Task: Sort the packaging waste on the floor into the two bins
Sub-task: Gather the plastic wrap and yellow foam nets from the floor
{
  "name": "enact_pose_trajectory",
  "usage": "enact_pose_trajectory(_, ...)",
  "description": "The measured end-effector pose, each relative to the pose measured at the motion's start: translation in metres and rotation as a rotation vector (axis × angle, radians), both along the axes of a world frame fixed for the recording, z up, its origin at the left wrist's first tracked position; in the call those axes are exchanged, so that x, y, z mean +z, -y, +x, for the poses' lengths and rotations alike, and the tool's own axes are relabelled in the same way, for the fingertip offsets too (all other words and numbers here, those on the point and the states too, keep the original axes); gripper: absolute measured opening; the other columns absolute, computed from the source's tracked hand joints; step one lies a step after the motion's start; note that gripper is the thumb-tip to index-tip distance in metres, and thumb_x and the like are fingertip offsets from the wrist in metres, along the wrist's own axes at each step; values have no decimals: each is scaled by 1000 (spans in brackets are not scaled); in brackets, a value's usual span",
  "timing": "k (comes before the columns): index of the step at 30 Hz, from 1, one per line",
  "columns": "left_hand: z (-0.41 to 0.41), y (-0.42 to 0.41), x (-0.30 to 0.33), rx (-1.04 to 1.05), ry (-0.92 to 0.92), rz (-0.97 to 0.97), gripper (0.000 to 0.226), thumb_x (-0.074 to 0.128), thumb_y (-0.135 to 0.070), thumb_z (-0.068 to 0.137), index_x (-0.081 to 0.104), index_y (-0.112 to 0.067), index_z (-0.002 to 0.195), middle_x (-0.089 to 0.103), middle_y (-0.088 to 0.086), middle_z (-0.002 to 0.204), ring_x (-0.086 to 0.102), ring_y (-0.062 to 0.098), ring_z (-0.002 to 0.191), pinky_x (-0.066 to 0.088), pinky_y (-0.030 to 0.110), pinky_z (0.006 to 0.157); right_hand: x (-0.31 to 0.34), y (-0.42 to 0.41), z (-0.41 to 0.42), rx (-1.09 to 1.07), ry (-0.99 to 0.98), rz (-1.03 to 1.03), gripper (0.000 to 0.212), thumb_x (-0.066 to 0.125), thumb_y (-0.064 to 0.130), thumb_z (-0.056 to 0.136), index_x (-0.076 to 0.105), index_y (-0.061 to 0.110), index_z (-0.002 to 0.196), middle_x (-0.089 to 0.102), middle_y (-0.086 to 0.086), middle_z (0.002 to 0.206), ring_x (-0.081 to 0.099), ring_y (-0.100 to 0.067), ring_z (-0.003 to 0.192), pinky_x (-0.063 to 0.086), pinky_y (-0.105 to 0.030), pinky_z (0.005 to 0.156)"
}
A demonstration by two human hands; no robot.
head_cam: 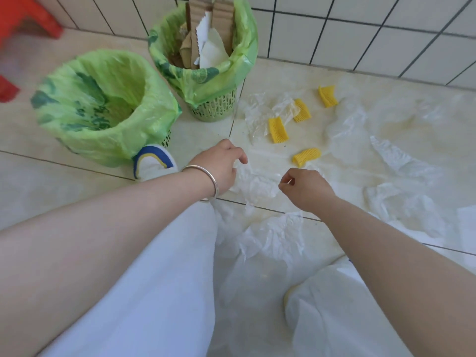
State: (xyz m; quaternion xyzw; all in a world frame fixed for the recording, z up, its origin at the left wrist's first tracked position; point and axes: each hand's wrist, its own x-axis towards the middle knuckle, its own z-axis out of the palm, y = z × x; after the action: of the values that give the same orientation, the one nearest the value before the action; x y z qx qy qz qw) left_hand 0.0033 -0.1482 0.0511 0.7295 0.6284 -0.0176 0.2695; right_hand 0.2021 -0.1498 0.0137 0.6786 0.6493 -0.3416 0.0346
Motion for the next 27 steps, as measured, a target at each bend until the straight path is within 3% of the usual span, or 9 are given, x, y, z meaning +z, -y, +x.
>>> enact_pose_trajectory(5, -6, 0, 54, -70, -138, -11, 36, 41, -13, 92, 51, -27, 124, 41, 0, 134, 54, 25, 111, 44, 38, 96, 51, 12, -14, 207, 94, -68, 28, 49, 35, 91, 58, 20, 113, 60, -3, 117, 56, -23, 105, 45, -31, 80)
enact_pose_trajectory(10, -12, -4, 84, -1, -142, 26, 42, 41, -7, 91, 50, -25, 128, 43, 4, 135, 49, 26, 118, 43, 38, 98, 87, 26, -24, 209, 120, -65, 30, 48, 35, 92, 57, 20, 116, 59, -5, 117, 53, -23, 109, 43, -31, 80)
enact_pose_trajectory(13, -12, 4, 71, 39, -121, -3, 44, 42, -4, 88, 51, -26, 125, 46, 3, 130, 51, 26, 113, 44, 38, 97, 84, 45, -24, 134, 102, -84, 26, 49, 33, 91, 58, 21, 112, 60, -5, 113, 56, -23, 103, 42, -28, 75)
enact_pose_trajectory(19, -14, 64, -5, 165, -55, -217, 44, 50, -20, 88, 43, -31, 130, 39, 2, 136, 51, 26, 116, 44, 36, 97, 35, 91, -19, 108, 134, -199, 42, 47, 34, 93, 42, 23, 133, 51, -5, 126, 51, -24, 114, 42, -32, 86)
enact_pose_trajectory(23, -10, 108, -51, 292, -54, -269, 66, 62, -49, 78, 34, -37, 136, 27, 0, 144, 28, 24, 133, 39, 39, 103, 0, 120, -20, -143, 104, -123, 50, 48, 29, 92, 34, 25, 139, 37, -7, 136, 41, -28, 120, 39, -32, 80)
enact_pose_trajectory(27, 0, 131, -85, 196, -212, -296, 102, 64, -69, 62, 7, -47, 143, -8, 2, 156, -7, 30, 144, 25, 47, 112, -25, 126, -24, -255, 143, -129, 64, 53, 42, 88, 23, 32, 144, 19, -7, 148, 29, -31, 128, 42, -39, 90)
